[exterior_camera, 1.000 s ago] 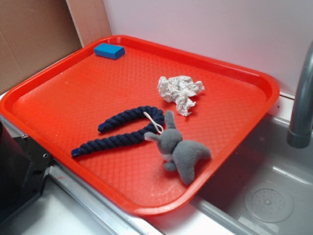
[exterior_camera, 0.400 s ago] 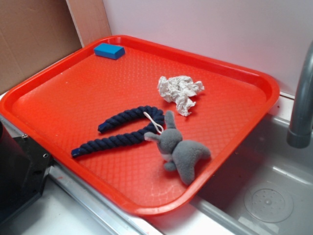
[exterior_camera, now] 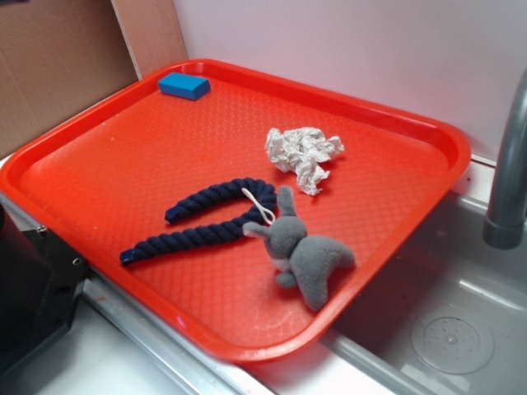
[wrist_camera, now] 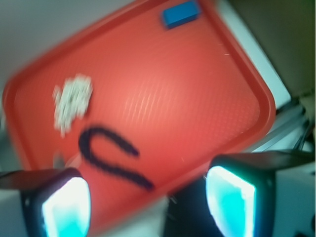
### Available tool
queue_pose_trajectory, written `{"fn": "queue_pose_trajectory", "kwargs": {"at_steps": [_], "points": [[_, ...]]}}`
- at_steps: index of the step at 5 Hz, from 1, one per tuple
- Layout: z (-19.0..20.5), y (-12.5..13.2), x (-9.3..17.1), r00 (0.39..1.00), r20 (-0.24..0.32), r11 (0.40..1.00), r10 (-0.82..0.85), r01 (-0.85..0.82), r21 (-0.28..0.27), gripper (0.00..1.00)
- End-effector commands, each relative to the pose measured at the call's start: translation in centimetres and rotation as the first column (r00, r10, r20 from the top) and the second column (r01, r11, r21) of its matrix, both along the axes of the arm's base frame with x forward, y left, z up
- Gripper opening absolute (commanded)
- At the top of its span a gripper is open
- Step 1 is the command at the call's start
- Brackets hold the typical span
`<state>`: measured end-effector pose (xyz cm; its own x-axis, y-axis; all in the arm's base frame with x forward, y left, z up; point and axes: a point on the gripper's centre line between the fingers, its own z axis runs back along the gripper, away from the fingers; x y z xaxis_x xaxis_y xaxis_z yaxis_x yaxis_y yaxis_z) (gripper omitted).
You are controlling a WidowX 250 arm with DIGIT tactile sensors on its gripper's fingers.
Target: Grab the white paper.
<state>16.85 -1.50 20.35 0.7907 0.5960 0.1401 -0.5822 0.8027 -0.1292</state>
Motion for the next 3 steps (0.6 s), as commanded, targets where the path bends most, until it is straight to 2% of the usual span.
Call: {"fn": "queue_pose_trajectory", "kwargs": {"at_steps": [1, 3], "points": [[-3.2, -2.6, 4.0, 0.980, 0.089, 0.981, 0.179, -0.185, 0.053, 1.00], [-9.1, -4.8, 7.8, 0.985, 0.049, 0.980, 0.165, -0.169, 0.102, 1.00]]}}
